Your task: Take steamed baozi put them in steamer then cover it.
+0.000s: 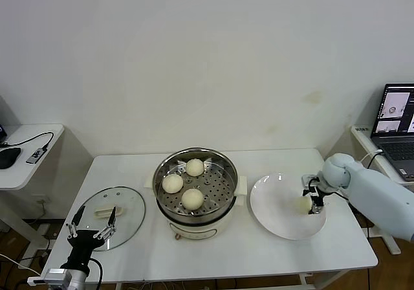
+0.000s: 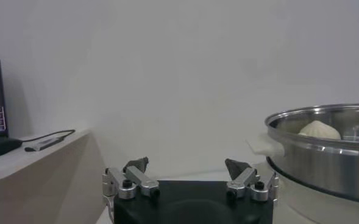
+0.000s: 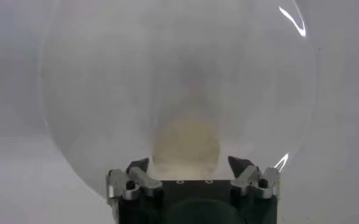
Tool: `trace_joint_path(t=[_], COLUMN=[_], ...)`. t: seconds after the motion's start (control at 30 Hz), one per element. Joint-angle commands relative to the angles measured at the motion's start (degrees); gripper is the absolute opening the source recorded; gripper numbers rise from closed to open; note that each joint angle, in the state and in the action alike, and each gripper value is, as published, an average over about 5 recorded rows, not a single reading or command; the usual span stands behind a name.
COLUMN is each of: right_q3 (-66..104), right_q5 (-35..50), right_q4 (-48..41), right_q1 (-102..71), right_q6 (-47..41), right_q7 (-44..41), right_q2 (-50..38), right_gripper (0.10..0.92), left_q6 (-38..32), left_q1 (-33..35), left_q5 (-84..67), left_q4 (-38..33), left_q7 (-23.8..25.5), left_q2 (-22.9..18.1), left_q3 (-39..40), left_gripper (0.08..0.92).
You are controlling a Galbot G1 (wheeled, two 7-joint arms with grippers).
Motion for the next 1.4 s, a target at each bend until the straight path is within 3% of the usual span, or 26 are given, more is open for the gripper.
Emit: trace_joint_path(t=[0.03,0.37,0.63,0.97,1.4], right_q3=[0.54,-7.82,-22.77,-36.82,-36.21], right_q5=[-0.37,8.72,22.39,39.22,50.25], right_q4=[-0.51,8.08,18.45,23.07,18.57], right_q1=[-0.32,10.71,31.4,50.59,44.97], right_q6=[-0.05,-2.79,-9.37,-18.35,-27.82], right_q7=[-0.1,-1.04,0.12,4.96,12.36], right_q2=[0.55,-6.26,-8.07,3.73,21.08], right_gripper=[0.639,0.619,0.619,0.627,0.629], left_q6=[-0.03,-0.14,-0.08,-0.06,0.07], left_q1=[0.1,0.18,-0.06,0.21,-0.33], left_q5=[0.02,-0.05,0.03,-0.27,-0.42], left_q4=[-0.18,-0.5,-0.68,-1.09,-1.35], left_q7=[-0.01,-0.01,-0.04,-0.1,-0.23], left_q2=[0.0,0.03,0.06,1.05,0.63], left_q3=[-0.08,-0.37,0.17,-0.43,-0.65], left_gripper=[0.823,0.823,0.823,0.823,0.823])
